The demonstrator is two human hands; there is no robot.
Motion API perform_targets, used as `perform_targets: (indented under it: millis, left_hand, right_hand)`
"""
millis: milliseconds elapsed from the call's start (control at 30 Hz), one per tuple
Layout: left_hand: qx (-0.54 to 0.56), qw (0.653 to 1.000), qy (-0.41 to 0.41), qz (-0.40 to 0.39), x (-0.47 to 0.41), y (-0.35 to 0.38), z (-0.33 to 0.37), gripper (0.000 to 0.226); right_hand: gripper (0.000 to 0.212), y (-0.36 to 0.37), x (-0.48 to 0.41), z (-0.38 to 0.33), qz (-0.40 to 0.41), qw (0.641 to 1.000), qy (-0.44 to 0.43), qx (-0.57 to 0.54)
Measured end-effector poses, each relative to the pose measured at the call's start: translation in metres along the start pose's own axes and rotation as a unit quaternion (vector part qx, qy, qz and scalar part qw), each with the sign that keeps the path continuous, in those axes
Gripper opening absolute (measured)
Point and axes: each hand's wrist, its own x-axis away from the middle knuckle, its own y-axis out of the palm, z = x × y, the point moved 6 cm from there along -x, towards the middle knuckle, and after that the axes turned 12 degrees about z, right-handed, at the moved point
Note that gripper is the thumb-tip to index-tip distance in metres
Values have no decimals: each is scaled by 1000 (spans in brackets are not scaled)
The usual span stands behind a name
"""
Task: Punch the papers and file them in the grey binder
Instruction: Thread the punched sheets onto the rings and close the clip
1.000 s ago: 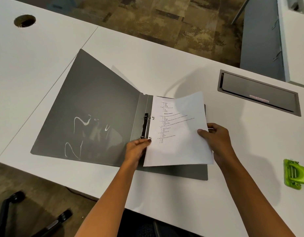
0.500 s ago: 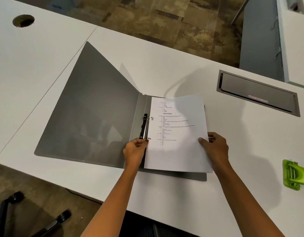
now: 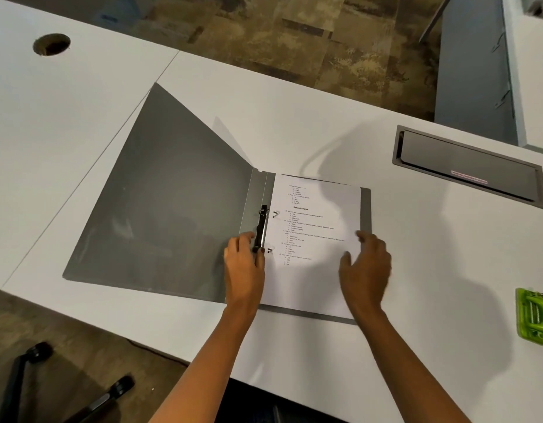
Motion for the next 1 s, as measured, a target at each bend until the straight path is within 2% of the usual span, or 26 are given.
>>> perform_targets:
  millis: [67,133,267,400,533,600,700,800,900,1000]
  left_hand:
    - [-3,1000,11,-9,3,4,0,40]
    - [11,1000,-6,-14,7,6,-2,43]
    - [45,997,-60,-25,18,10,-10,48]
    - [57,995,-50,-59,25,17,-16,54]
    - [42,991,-66,-108,16,24,-15,59]
    - [35,992,-53,-106,12,23,-13,61]
    - [57,994,-46,-81,7,15,-6,57]
    - [84,990,-69,-90,-2,13,-1,57]
    - [119,978,-108,-130,-13,14,3,59]
    - [113,981,-108,-115,-30,11,5,53]
  right_hand:
    - [34,15,11,-24,-48,994,-71,-74]
    - [31,38,22,-43,-112,981,-121,-102]
    - [38,81,31,-64,-215,958,-149,-116]
    - [41,99,26,-69,-205,965,-94,-134]
    - [50,112,30,-66,-213,962,-165,-41]
    - [51,117,33,-62,-225,959,-170,-28]
    - [49,115,33,-61,-212,965,-141,-67]
    - [35,107,23,-63,-157,973,-48,-165]
    - [21,109,13,-64,-135,955,88,-248]
    - [16,115,8,-70,-138,936,145,-291]
